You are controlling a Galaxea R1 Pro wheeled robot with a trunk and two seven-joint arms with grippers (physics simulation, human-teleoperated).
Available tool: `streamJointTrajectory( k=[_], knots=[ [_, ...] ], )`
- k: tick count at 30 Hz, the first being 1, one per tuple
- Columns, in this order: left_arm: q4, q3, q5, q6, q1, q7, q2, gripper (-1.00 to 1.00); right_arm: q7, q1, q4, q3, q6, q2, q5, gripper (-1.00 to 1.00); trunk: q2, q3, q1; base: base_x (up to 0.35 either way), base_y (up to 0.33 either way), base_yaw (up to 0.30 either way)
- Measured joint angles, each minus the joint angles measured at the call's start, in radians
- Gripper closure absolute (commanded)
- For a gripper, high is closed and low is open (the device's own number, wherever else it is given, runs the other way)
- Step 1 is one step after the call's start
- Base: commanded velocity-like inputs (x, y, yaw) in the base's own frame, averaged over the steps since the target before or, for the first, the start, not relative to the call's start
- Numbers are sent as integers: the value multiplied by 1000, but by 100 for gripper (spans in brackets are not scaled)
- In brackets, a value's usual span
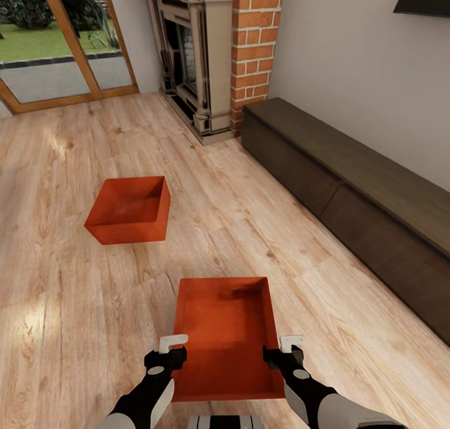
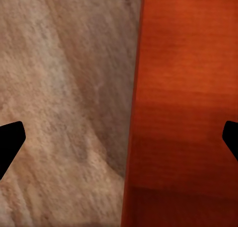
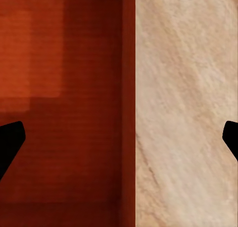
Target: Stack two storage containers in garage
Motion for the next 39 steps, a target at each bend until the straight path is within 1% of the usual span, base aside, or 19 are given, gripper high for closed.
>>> streamJointTrajectory(
  k=[13, 39],
  knots=[
    [0, 1, 0, 0, 0, 0, 0, -100, 0, 0, 0, -1, 0, 0, 0, -100, -91, -41, 50, 0, 0, 0],
    [0, 1, 0, 0, 0, 1, 0, -100, 0, 0, 0, -1, 0, 0, 0, -100, -91, -41, 50, 0, 0, 0]
  ],
)
